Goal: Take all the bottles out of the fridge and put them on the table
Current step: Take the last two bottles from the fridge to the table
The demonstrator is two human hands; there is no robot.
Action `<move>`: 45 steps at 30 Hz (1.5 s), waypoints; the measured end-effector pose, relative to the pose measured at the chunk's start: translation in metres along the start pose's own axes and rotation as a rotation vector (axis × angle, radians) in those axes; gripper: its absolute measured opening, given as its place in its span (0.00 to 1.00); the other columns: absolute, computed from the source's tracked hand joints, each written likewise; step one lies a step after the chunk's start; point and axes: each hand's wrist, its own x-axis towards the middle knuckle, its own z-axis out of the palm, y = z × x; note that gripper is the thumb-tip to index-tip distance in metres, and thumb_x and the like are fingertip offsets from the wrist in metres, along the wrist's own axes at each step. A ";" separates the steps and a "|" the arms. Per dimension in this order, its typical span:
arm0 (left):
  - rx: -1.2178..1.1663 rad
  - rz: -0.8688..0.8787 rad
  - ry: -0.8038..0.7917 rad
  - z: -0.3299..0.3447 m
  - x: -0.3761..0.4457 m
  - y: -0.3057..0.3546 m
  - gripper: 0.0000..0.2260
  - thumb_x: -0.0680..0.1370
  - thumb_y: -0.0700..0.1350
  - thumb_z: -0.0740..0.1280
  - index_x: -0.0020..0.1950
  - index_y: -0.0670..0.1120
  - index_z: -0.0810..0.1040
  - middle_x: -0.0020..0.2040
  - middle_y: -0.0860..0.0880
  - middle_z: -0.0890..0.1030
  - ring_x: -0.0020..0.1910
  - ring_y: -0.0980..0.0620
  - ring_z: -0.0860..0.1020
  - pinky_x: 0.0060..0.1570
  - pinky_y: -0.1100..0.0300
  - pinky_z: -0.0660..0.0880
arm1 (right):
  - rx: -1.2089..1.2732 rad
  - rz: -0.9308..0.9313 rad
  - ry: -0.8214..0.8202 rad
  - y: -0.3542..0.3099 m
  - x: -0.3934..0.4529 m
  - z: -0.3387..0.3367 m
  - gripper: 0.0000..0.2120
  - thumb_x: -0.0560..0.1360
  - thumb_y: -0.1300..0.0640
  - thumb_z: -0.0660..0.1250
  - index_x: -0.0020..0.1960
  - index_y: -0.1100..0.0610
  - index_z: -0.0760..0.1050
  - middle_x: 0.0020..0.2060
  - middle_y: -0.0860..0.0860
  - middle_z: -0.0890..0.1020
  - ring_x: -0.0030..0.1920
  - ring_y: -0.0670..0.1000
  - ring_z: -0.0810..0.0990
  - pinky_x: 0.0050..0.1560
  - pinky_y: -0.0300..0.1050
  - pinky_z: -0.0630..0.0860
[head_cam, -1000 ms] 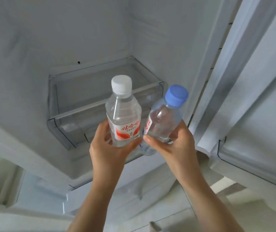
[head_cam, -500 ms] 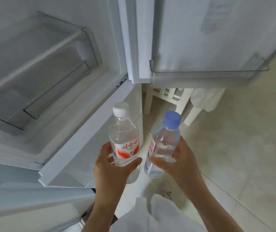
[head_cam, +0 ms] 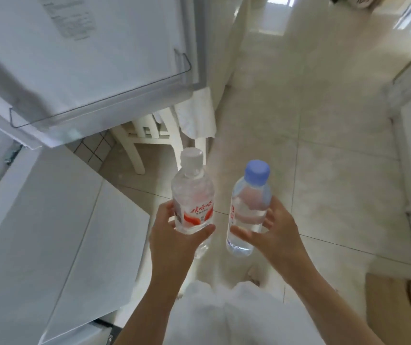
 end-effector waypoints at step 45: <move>-0.032 -0.115 0.066 0.390 0.445 0.222 0.28 0.58 0.41 0.83 0.54 0.47 0.75 0.48 0.54 0.82 0.44 0.59 0.82 0.42 0.62 0.79 | 0.133 0.152 0.072 -0.062 0.576 -0.295 0.27 0.61 0.61 0.81 0.54 0.47 0.74 0.47 0.46 0.85 0.48 0.46 0.85 0.53 0.52 0.80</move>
